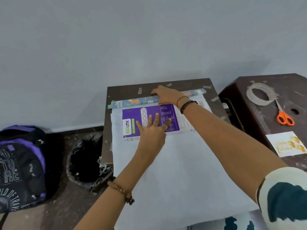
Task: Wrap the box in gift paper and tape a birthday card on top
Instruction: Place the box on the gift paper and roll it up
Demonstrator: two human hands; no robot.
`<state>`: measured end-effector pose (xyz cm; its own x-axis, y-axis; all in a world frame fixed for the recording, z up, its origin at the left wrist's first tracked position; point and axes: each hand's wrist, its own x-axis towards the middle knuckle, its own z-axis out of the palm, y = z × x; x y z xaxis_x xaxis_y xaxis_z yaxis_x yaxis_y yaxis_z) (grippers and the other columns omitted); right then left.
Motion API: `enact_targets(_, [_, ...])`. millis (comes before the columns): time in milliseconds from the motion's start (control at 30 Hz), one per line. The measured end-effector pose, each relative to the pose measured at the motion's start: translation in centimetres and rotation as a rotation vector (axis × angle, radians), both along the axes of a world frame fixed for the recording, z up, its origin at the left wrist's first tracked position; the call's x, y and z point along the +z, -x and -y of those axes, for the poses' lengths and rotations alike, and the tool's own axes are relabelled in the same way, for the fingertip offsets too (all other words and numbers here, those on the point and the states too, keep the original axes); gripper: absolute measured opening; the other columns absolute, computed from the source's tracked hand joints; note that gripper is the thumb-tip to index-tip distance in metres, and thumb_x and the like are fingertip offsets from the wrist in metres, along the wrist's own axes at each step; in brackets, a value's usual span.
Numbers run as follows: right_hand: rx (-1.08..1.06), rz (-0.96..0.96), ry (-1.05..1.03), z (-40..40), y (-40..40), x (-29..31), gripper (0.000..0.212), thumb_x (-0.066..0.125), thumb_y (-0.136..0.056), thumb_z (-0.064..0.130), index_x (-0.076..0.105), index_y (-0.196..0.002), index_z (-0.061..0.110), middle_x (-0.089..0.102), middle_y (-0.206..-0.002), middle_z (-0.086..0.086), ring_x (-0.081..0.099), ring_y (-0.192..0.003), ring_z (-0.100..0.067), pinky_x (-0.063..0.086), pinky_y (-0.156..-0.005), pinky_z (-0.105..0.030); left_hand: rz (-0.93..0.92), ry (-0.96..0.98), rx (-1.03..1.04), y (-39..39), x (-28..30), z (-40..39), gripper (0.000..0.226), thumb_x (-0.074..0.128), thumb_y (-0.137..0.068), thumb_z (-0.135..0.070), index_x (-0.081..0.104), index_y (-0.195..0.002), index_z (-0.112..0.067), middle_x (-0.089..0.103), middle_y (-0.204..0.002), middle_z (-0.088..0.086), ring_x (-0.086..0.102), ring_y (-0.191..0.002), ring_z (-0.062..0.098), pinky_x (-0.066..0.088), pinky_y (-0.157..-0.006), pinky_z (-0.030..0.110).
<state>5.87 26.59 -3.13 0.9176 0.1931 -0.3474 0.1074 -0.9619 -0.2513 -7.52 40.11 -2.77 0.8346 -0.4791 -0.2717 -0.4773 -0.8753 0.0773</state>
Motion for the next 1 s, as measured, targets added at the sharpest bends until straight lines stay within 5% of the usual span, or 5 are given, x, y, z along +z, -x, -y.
enact_targets(300, [-0.081,0.425,0.022,0.1,1.2,-2.2,0.026,0.043,-0.095,0.015,0.055,-0.116,0.007,0.061,-0.113,-0.009,0.06,-0.099,-0.024,0.049,-0.085,-0.034,-0.006,-0.011,0.019,-0.5,-0.2,0.1,0.06,0.043,-0.098,-0.033,0.012,-0.148,-0.032,0.006,-0.158,0.006,0.004,-0.144,0.034,0.008,-0.109,0.063])
enact_targets(733, [-0.112,0.579,0.17,-0.5,3.7,-1.2,0.043,0.047,-0.09,0.008,0.036,-0.131,0.005,0.058,-0.113,-0.013,0.058,-0.099,-0.028,0.044,-0.086,-0.039,-0.025,-0.002,0.014,0.7,0.2,0.0,0.057,0.044,-0.098,-0.029,0.017,-0.148,-0.032,0.006,-0.157,0.008,0.003,-0.144,0.034,0.007,-0.109,0.064])
enact_targets(833, [-0.061,0.618,0.152,-0.2,4.3,0.5,0.042,0.045,-0.089,0.008,0.037,-0.13,0.005,0.057,-0.107,-0.013,0.058,-0.068,-0.025,0.045,-0.058,-0.031,-0.029,-0.006,0.012,0.5,0.4,0.0,0.057,0.046,-0.098,-0.026,0.018,-0.148,-0.031,0.008,-0.157,0.009,0.005,-0.144,0.035,0.01,-0.107,0.064])
enact_targets(900, [0.009,0.686,0.17,0.3,4.4,1.4,0.038,0.047,-0.088,0.011,0.04,-0.125,0.004,0.057,-0.099,-0.012,0.043,-0.045,-0.02,0.03,-0.04,-0.024,-0.026,-0.004,0.009,0.4,0.5,0.0,0.058,0.046,-0.098,-0.025,0.018,-0.148,-0.032,0.009,-0.157,0.009,0.007,-0.143,0.035,0.01,-0.107,0.065])
enact_targets(1000, [0.182,0.696,0.261,1.3,4.6,2.6,0.043,0.05,-0.093,0.029,0.025,-0.123,0.012,0.058,-0.099,-0.014,0.047,-0.042,-0.02,0.039,-0.039,-0.026,-0.014,-0.001,0.007,0.5,0.4,-0.1,0.058,0.047,-0.097,-0.025,0.018,-0.148,-0.032,0.01,-0.157,0.008,0.008,-0.143,0.035,0.011,-0.107,0.065])
